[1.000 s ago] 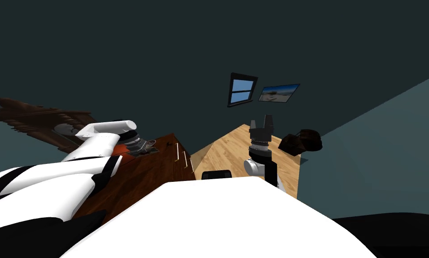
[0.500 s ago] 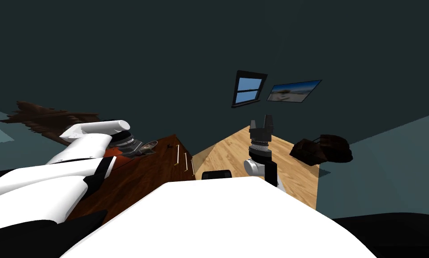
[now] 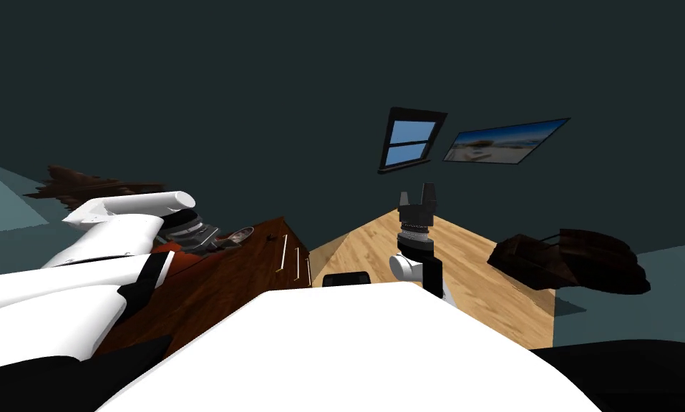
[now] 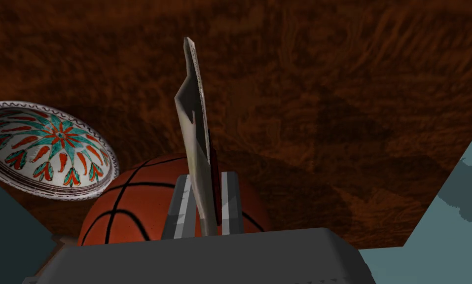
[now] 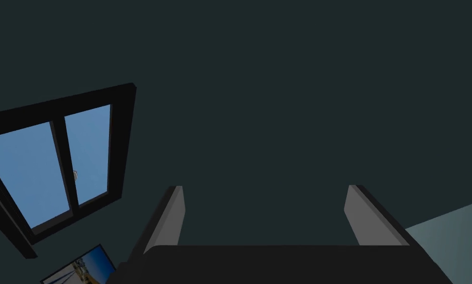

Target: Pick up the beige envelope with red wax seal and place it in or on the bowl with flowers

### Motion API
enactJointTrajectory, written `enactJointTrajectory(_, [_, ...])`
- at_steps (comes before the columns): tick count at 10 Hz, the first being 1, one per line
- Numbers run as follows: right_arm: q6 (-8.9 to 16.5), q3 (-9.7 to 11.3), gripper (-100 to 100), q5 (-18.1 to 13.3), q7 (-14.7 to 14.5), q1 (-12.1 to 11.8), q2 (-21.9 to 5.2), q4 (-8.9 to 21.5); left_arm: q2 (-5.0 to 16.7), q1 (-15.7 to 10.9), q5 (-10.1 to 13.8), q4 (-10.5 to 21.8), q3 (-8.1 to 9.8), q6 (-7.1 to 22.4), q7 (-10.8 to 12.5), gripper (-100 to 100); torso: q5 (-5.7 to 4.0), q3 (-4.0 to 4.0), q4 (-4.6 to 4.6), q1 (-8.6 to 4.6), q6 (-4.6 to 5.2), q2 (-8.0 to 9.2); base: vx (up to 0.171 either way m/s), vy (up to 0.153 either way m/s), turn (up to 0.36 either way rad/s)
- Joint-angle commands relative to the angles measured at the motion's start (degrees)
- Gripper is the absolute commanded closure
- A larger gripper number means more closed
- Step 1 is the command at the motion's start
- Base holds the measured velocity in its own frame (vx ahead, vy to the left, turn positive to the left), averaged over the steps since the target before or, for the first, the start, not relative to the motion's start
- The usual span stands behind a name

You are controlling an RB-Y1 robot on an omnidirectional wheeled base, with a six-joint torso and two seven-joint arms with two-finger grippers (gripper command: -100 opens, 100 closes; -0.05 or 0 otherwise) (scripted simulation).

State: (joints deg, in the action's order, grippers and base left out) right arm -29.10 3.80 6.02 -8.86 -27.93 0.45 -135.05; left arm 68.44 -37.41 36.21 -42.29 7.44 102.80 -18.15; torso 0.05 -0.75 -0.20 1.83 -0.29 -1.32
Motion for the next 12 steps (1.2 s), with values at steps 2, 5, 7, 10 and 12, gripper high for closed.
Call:
enactJointTrajectory(2, [0.0,0.0,0,0.0,0.0,-0.01,0.0,0.0,1.8,0.18,0.08,1.43,1.12,0.31,-4.47,100,-0.01,-0.08,0.0,0.31,-0.09,-0.18,0.242,-0.005,0.218])
enactJointTrajectory(5, [0.0,-0.01,0,0.0,0.0,-0.01,-0.01,0.0,3.48,1.01,0.56,2.25,2.52,0.81,-8.74,100,0.08,-0.22,-0.05,0.99,-0.11,-0.41,0.214,0.003,0.162])
enactJointTrajectory(7, [0.0,0.0,0,0.0,0.0,0.0,-0.01,0.0,4.28,1.47,0.87,2.62,3.24,1.08,-11.4,100,0.13,-0.34,-0.08,1.41,-0.06,-0.6,0.193,0.021,0.141])
enactJointTrajectory(10, [0.0,-0.01,0,0.0,0.0,-0.02,-0.01,-0.01,5.77,2.43,1.58,3.3,4.66,1.66,-14.85,100,0.27,-0.61,-0.16,2.25,-0.09,-1.09,0.258,0.024,0.182])
enactJointTrajectory(12, [0.0,-0.01,0,0.0,0.0,0.0,-0.01,0.0,7.05,3.44,2.33,3.89,6.02,2.23,-17.72,100,0.33,-0.57,-0.15,2.35,0.09,-0.98,0.189,-0.01,0.092])
